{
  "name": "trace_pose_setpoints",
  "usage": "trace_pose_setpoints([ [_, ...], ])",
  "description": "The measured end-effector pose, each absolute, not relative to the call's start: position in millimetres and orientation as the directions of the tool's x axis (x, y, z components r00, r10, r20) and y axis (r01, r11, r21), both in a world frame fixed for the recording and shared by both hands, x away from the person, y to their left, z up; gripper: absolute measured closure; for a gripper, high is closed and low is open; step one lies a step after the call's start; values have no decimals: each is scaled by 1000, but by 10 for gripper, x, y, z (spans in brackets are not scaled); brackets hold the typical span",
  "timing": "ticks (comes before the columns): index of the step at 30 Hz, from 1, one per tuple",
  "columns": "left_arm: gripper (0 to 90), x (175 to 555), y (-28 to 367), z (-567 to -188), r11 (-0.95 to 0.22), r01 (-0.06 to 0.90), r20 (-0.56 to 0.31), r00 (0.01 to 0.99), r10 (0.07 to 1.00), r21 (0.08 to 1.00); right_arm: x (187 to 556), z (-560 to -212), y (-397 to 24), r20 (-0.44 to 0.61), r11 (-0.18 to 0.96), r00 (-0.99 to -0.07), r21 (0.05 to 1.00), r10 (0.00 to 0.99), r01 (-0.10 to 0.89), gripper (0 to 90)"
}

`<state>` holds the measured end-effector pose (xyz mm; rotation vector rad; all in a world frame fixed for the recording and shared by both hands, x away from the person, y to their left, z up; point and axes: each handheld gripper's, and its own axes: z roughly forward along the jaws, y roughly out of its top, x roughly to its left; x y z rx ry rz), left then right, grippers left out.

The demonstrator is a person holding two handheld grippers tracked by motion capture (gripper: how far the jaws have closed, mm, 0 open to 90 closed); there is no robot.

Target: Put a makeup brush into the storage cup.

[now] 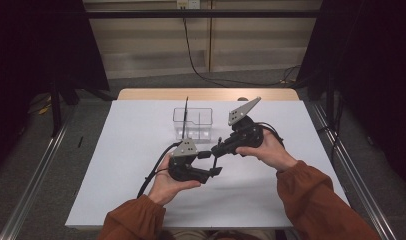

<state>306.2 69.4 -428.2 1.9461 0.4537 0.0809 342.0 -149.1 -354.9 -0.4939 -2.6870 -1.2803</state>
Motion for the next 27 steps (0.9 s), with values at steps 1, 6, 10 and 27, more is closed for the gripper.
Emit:
trace_pose_setpoints([
  [1,407,3072,694,-4282,-346,280,-157,926,344,895,3419,-3555,-1487,248,588,-939,732,240,344,834],
  [6,569,3068,680,-4284,-336,282,-171,931,324,899,3422,-3590,-1480,253,587,-937,731,240,348,834],
  [10,617,3075,677,-4292,-328,287,-176,928,329,900,3422,-3611,-1489,260,583,-934,730,245,356,834],
  [27,836,3066,695,-4286,-310,297,-201,931,306,903,3410,-3657,-1489,266,560,-933,748,241,357,833],
])
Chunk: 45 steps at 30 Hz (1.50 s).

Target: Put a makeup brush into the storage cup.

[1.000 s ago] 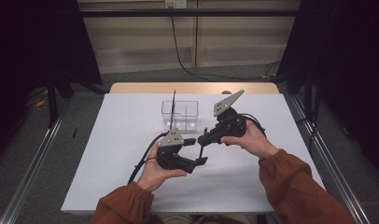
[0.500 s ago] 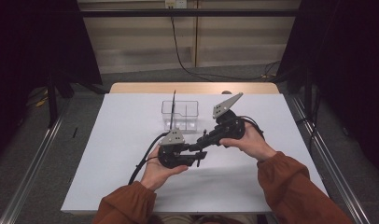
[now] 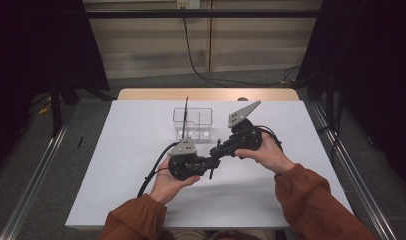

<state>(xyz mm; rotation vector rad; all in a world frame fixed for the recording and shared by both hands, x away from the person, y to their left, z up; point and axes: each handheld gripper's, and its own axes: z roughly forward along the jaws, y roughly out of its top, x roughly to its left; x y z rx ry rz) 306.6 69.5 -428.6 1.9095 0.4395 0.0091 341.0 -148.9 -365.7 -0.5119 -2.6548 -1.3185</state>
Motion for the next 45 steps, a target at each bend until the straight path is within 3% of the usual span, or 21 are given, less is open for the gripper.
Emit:
trace_pose_setpoints([
  [19,839,3077,704,-4285,-315,302,-207,931,301,900,3413,-3683,-1495,271,548,-933,756,235,358,821],
  [32,839,3093,746,-4270,-303,314,-214,923,320,900,3399,-3670,-1535,272,502,-930,785,248,364,636],
  [45,840,3106,783,-4263,-300,315,-211,919,333,900,3399,-3707,-1605,265,438,-913,813,309,384,333],
])
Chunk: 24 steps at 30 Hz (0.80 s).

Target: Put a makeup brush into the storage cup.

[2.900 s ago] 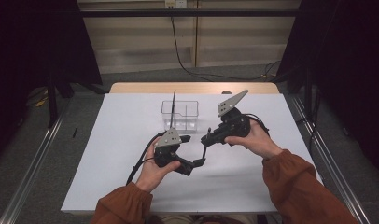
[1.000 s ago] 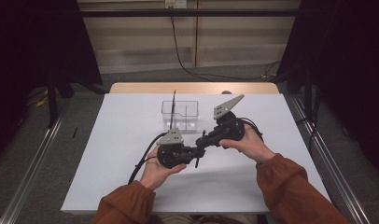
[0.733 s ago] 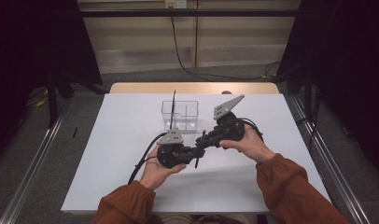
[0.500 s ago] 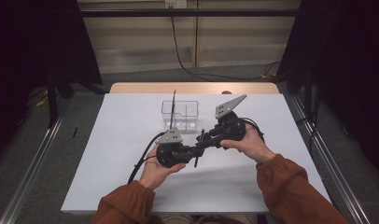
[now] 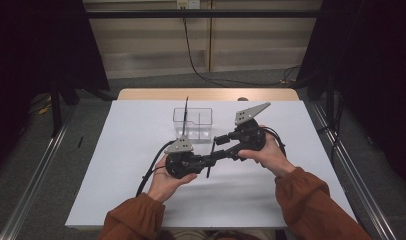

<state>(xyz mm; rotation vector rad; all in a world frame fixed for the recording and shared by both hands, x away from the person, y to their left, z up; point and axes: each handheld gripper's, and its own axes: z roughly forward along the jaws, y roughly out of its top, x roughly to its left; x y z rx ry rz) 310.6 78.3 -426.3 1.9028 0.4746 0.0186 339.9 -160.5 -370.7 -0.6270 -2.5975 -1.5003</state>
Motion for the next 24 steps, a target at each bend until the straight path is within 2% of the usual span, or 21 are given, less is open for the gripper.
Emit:
trace_pose_setpoints([
  [7,839,3118,823,-4252,-295,320,-210,913,350,900,3384,-3755,-1647,250,405,-898,825,363,393,146],
  [13,839,3121,860,-4241,-297,319,-204,911,359,900,3366,-3834,-1683,237,381,-882,834,406,400,43],
  [24,839,3124,973,-4179,-279,314,-194,902,385,907,3324,-3910,-1805,226,339,-852,846,473,412,12],
])
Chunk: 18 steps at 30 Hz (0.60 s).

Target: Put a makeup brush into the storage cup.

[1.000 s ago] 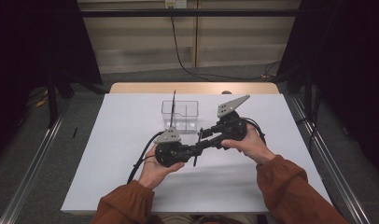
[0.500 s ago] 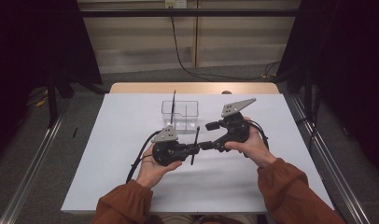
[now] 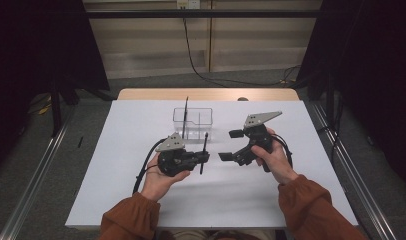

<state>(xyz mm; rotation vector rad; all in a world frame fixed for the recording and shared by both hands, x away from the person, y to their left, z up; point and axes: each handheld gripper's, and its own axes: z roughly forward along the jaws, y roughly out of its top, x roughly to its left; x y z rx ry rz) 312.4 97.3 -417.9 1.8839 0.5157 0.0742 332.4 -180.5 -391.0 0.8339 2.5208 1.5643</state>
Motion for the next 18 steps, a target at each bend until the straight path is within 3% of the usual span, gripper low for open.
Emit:
trace_pose_setpoints([
  [18,839,3160,1207,-4073,-259,308,-176,885,431,915,3162,-4038,-2052,209,280,-825,873,526,400,17],
])
